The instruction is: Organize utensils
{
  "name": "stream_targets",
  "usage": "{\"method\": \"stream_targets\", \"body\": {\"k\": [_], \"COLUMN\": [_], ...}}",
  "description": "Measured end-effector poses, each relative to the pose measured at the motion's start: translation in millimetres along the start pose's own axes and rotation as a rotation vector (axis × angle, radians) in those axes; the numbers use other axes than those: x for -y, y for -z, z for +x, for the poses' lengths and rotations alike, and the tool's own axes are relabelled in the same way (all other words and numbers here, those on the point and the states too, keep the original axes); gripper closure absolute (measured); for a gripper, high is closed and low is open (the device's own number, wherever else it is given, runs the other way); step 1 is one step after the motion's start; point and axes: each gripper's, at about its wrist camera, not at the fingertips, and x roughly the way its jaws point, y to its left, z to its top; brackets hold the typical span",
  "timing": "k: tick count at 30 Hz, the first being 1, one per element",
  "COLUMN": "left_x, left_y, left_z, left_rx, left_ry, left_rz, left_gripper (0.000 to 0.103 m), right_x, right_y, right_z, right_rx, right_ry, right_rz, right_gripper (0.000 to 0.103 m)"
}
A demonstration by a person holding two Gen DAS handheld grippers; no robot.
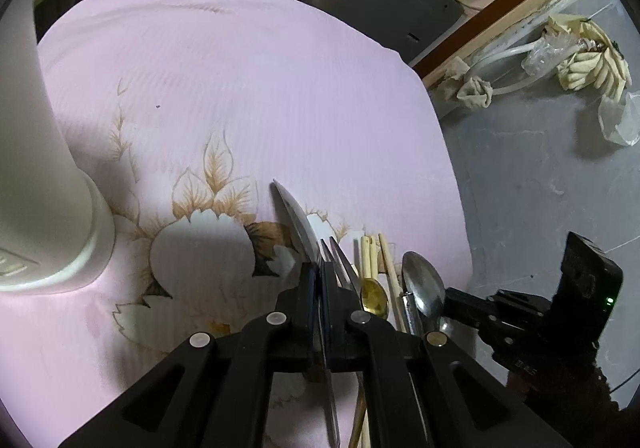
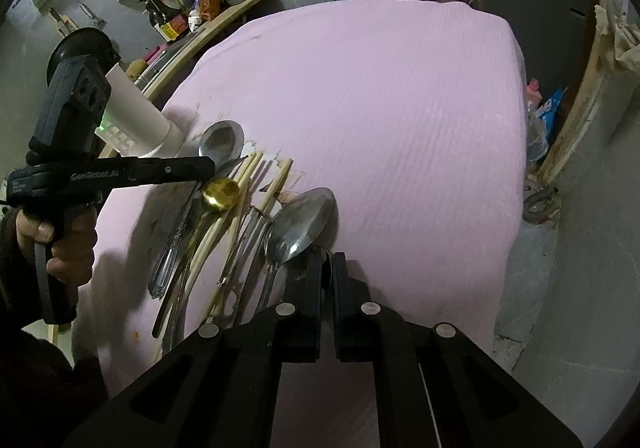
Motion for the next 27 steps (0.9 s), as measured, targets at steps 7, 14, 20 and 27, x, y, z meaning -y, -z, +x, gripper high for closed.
{"method": "stream_targets", "body": {"k": [7,14,20,27], "left_x": [10.1,24.6,37.1,23.7], "left_y": [20.2,44.1,41.9,16.9], "left_z": [-22.3,-71.3,-125.2,-191.0], "left_rx": [0.054,0.193,0.338,0.511], "left_ry": [-0.006,-0.029,-0.032,-0.006], "left_rz": [0.039,0.136,0.218,0.232], "left_gripper": [0.1,0.1,0.1,0.1], "right_x": [-14.0,-41.5,-84.6,-149.4], "right_y": [19.1,43.9,40.0,-0.6], "right_z": [-32.0,-78.7,-120.0,-155.5], "right_rx": [0.058,0.22,0.415,0.641], "right_ry": [0.082,0.184,0.263,0.331], "right_rz": [0.029,0.084,0.09,0.008], "right_gripper": [0.101,0.101,0.101,0.101]}}
